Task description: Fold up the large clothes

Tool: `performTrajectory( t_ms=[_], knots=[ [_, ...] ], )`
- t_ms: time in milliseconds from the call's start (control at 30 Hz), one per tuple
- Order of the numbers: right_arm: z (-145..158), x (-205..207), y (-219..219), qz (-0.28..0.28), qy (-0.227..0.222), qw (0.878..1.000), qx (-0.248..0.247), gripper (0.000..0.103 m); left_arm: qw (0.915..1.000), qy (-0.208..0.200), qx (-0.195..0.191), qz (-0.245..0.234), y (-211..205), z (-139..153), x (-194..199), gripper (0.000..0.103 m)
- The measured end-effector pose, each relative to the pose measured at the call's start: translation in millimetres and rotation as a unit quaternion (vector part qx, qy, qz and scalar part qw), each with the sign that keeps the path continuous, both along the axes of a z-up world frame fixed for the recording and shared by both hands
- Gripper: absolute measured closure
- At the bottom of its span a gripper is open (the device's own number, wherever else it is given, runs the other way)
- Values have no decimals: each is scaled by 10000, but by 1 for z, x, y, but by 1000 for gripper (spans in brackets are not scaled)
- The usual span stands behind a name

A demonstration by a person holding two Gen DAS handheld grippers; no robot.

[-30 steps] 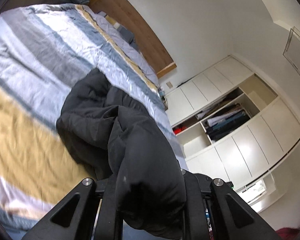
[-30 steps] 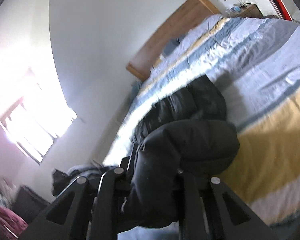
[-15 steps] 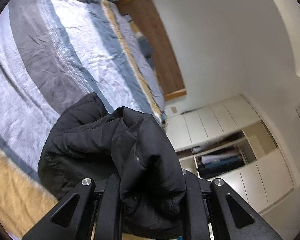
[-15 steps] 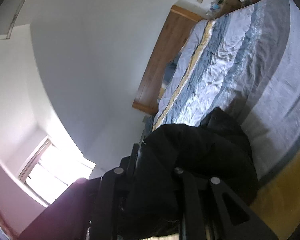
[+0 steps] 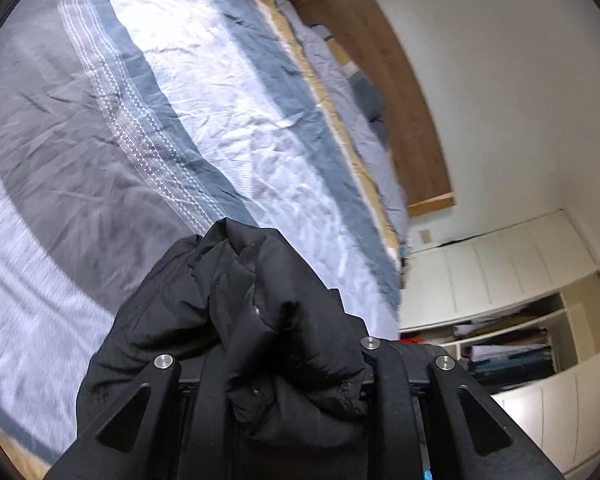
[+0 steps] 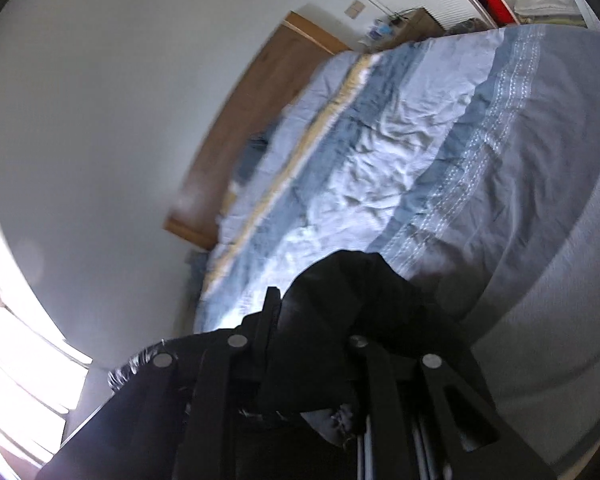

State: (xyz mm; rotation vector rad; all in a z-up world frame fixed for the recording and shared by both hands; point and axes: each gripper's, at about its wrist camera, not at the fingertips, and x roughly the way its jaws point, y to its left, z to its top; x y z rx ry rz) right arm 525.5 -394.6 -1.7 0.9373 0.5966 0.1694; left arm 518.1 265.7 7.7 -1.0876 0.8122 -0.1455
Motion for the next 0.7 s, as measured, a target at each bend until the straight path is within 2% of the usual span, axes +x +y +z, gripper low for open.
performTrajectory(
  t_ms=[133, 367, 467, 567, 667, 700],
  knots=[
    [-22, 48, 8, -27, 380, 9989, -284, 85, 9993, 340, 105, 105, 2, -32, 37, 77],
    [-70, 95, 19, 14, 914, 9951, -373, 84, 9970, 762, -69, 92, 1, -96, 74, 73],
    [-87, 108, 20, 42, 1045, 9941, -279, 82, 9963, 837, -176, 69, 1, -111, 83, 73],
    [-95, 118, 19, 66, 1112, 9937, -136, 79, 9953, 944, -216, 74, 2, -115, 90, 71],
    [-94, 119, 18, 88, 944, 9955, 28, 61, 9964, 824, -213, 55, 0, -105, 92, 53],
    [-92, 118, 17, 88, 841, 9963, 163, 50, 9971, 718, -240, 68, -1, -100, 91, 44]
  ],
)
